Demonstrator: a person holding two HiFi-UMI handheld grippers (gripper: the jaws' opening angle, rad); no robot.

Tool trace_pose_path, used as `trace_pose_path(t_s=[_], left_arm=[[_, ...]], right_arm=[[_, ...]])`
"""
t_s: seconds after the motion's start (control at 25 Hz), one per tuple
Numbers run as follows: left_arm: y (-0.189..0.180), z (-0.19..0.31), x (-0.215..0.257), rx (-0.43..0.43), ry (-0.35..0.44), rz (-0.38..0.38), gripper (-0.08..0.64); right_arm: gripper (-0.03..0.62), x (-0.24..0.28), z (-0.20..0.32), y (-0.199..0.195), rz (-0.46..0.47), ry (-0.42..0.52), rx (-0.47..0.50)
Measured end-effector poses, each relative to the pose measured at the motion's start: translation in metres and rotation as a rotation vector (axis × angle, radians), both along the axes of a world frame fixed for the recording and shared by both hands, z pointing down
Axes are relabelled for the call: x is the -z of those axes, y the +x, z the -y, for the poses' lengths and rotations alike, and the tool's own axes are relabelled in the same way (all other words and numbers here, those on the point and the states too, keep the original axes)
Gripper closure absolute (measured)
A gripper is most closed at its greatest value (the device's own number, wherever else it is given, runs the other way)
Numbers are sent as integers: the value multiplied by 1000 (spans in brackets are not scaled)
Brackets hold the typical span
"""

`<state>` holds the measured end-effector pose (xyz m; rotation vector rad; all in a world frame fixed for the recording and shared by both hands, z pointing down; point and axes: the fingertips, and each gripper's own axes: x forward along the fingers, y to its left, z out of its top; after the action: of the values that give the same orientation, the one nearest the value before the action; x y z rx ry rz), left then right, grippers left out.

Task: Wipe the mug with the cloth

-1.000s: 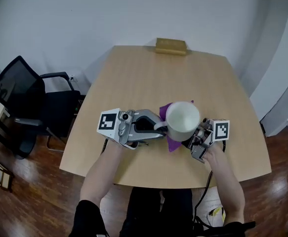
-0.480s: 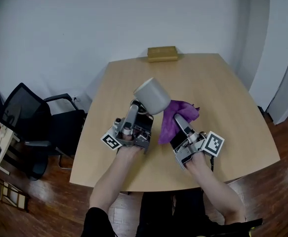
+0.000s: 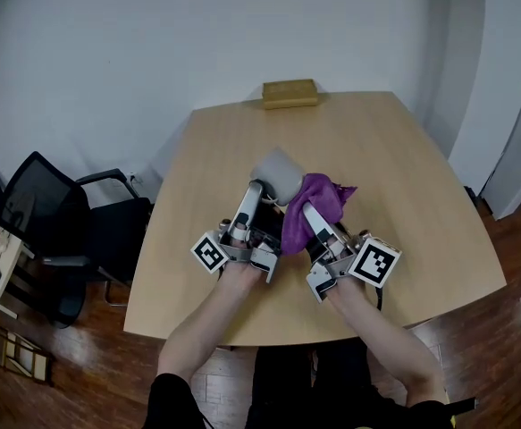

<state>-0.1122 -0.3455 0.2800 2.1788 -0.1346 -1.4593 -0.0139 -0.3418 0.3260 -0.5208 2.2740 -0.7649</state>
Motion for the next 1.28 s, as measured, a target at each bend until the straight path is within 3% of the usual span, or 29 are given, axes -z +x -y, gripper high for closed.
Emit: trace_pose_path(t_s=[0.2, 0.36, 0.48, 0.6, 0.72, 0.8, 1.08, 1.28], left_arm=[[24, -22, 9, -78, 90, 46, 526], [21, -22, 10, -78, 93, 33, 528], [13, -19, 11, -54, 81, 4, 528], [6, -15, 9, -39, 63, -12, 528], [8, -15, 9, -55, 58, -18, 528], [10, -20, 11, -72, 76, -19, 528], [20, -38, 24, -106, 179, 10, 529], [14, -32, 21, -94, 156, -1, 529]], right_arm=[[517, -17, 18, 2, -68, -58, -44], [517, -43, 40, 18, -110, -173, -86], [517, -44, 37, 36, -72, -222, -126], [517, -2, 10, 38, -36, -30, -151], [517, 40, -19, 20, -135, 206, -186], [517, 43, -21, 9, -180, 234, -184], [518, -3, 23, 14, -216, 22, -185], [518, -35, 38, 21, -211, -137, -157]])
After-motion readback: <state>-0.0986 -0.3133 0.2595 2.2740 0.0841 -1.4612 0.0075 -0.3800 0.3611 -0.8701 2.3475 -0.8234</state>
